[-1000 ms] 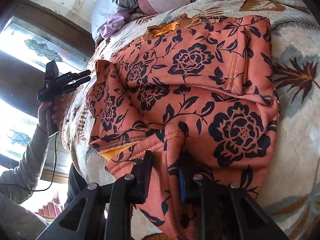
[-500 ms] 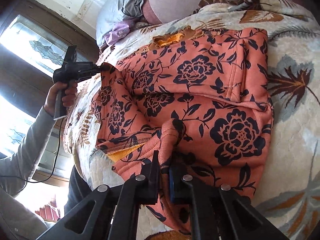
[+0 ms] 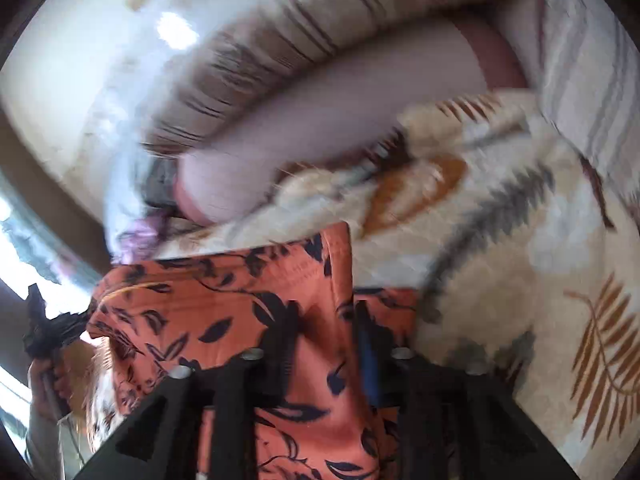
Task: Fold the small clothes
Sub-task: 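Lift the hem with both grippers and fold it toward the collar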
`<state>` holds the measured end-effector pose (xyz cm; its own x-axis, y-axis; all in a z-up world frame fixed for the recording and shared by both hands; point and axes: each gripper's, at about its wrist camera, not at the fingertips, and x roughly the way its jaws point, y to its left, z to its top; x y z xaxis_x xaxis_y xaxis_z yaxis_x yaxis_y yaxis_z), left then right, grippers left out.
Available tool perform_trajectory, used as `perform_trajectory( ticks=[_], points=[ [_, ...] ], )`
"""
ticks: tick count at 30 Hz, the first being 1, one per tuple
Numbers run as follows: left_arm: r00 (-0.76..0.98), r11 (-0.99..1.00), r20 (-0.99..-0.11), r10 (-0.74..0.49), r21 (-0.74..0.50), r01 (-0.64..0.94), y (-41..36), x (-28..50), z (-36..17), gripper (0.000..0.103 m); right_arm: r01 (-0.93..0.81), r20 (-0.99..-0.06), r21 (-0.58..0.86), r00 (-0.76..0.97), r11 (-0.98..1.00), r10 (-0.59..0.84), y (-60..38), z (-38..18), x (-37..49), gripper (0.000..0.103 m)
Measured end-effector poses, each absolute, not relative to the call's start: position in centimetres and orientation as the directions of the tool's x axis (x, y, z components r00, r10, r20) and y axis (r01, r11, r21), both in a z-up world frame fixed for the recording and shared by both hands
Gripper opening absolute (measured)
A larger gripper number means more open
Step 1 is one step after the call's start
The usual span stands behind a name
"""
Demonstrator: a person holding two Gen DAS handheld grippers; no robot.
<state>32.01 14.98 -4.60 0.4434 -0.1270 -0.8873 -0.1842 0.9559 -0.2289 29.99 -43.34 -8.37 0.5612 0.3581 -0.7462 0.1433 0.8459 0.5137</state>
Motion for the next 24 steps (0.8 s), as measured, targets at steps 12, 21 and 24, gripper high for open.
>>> perform_trajectory(
  ticks=[12,21,24],
  points=[
    [0.589,0.887,-0.783,-0.199,-0.4,-0.232,20.0,16.2,-4.9,0.061,0.235,-0.592,0.728,0.69,0.644,0.416,-44.7,-10.0,10.3,0.082],
    [0.474,0.87,-0.857,-0.201,-0.379,-0.316,13.9,17.8,-12.3,0.072,0.396,-0.555,0.829,0.675,0.396,0.486,-39.9,-15.5,13.3,0.082],
    [0.479,0.863,-0.864,-0.152,-0.353,-0.361,13.9,19.1,-11.9,0.032,0.436,-0.564,0.821,0.721,0.369,0.402,-40.0,-15.4,15.0,0.075]
  ],
)
